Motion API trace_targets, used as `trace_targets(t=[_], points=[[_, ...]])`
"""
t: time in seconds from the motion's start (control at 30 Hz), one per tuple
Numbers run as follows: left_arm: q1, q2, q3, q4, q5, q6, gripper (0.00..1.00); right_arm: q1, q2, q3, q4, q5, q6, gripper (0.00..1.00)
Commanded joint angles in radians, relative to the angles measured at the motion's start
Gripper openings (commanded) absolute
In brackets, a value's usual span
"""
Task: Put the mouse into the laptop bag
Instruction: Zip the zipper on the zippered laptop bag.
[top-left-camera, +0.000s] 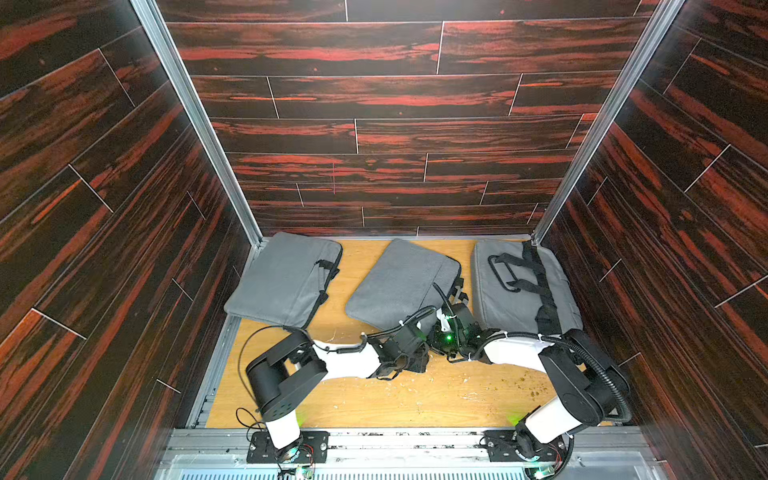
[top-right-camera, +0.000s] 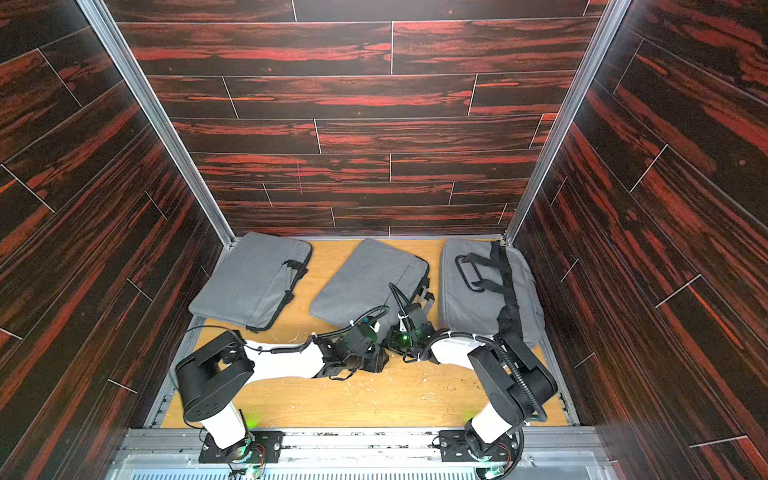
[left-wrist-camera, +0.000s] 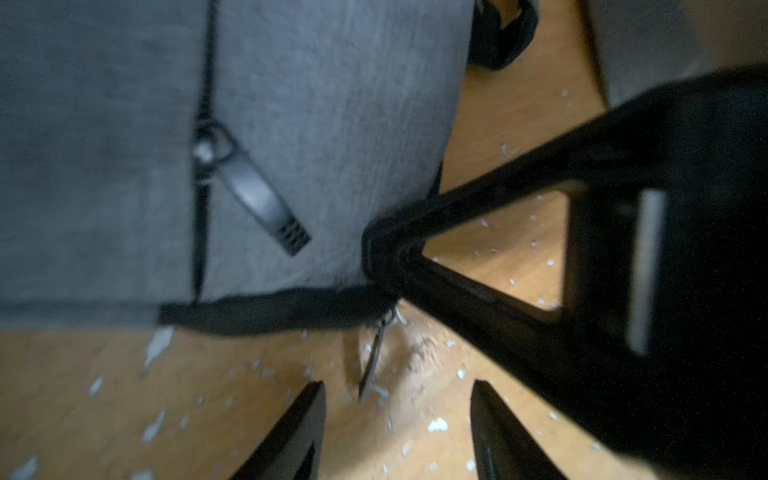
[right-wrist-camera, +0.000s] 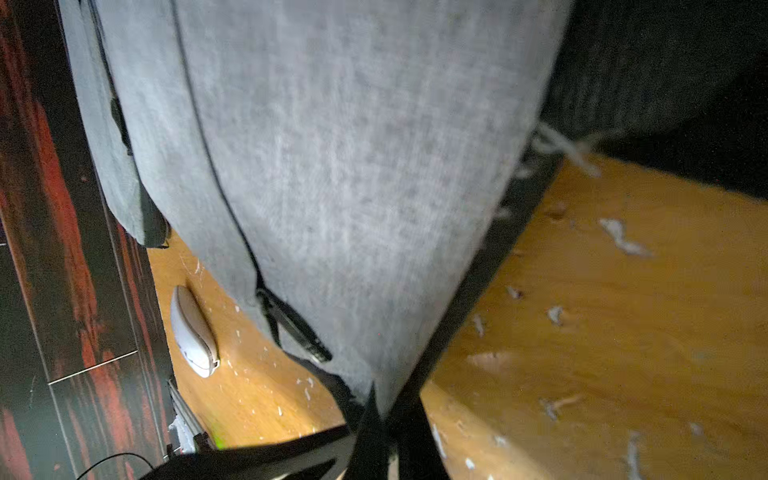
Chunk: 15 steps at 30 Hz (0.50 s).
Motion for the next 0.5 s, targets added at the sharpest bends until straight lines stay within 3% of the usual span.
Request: trace_targets(t=[0.0, 0.1, 0.23, 0.47], points=[[-0.003, 0.033, 0.041, -0.05, -0.013, 0.043, 0.54, 0.002, 0.008, -0.009, 0.011, -0.024, 0.021, 0.0], [-0.003, 0.059, 0.067, -0.071, -0.024, 0.059, 0.4, 0.002, 0.01, -0.008, 0.014, -0.032, 0.023, 0.0], [-0.003, 0.069, 0.085, -0.088, -0.023, 0.071, 0.0, -0.004, 0.011, -0.008, 0.005, -0.04, 0.026, 0.0], [0.001, 0.026, 0.038, -0.14, -0.012, 0.088, 0.0, -0.079, 0.013, 0.007, -0.06, -0.074, -0.033, 0.0]])
